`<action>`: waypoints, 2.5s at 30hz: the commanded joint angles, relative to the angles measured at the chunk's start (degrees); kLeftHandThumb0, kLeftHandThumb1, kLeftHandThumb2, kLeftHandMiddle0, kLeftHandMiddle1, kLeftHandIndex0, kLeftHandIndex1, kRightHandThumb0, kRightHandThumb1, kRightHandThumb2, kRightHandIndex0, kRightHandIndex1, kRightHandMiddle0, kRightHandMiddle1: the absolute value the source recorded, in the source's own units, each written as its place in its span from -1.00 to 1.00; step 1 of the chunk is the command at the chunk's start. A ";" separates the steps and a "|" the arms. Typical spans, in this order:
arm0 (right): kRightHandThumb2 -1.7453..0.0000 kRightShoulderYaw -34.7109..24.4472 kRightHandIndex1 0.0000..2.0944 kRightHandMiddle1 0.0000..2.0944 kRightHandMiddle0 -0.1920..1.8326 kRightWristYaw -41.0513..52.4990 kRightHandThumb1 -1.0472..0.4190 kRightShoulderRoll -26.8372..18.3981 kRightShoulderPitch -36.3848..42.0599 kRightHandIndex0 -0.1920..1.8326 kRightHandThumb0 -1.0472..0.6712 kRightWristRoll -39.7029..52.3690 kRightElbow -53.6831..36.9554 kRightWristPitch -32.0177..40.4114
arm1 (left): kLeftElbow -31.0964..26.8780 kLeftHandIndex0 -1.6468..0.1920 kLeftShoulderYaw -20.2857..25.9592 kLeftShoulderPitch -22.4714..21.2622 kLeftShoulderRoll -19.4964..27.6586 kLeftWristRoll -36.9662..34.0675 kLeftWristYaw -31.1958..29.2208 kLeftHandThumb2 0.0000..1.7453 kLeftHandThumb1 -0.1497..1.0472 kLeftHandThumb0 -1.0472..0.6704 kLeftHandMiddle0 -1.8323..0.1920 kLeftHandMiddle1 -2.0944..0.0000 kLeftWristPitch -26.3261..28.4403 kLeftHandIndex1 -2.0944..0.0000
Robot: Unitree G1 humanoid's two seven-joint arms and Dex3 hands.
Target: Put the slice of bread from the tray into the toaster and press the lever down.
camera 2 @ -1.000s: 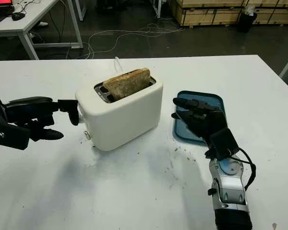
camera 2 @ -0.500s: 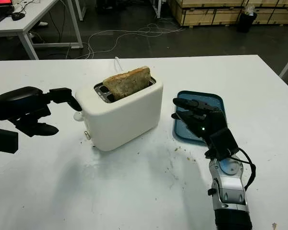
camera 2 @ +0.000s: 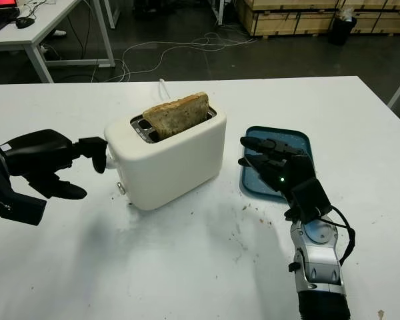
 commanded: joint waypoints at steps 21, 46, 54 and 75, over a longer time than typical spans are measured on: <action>0.87 0.23 -0.33 -1.00 0.23 0.27 -0.83 -0.18 -0.61 0.03 -0.38 0.36 0.45 -0.56 | 15.92 0.78 5.62 1.15 -9.73 -3.42 28.92 -0.14 0.79 -1.00 -0.27 -0.67 -26.28 -0.20; 0.87 0.04 -0.33 -1.00 0.23 0.21 -0.83 -0.22 -0.47 0.02 -0.38 0.35 1.05 -1.19 | 34.00 0.79 -5.50 -2.74 -3.07 39.73 81.96 0.19 0.79 -0.88 -0.74 -0.67 -29.47 -0.17; 0.88 0.20 -0.32 -1.00 0.23 -0.03 -0.83 -0.02 -0.47 0.03 -0.40 0.31 0.87 -0.72 | 42.00 0.79 -19.22 -7.88 -1.80 52.42 110.80 0.17 0.79 -0.71 -0.74 -0.67 -23.20 0.31; 0.87 -0.09 -0.33 -1.00 0.23 0.15 -0.83 -0.26 -0.26 0.03 -0.40 0.21 0.65 -0.76 | 41.81 0.79 -27.79 -10.58 -0.47 44.98 107.53 0.15 0.79 -0.79 0.81 -0.67 -25.46 0.29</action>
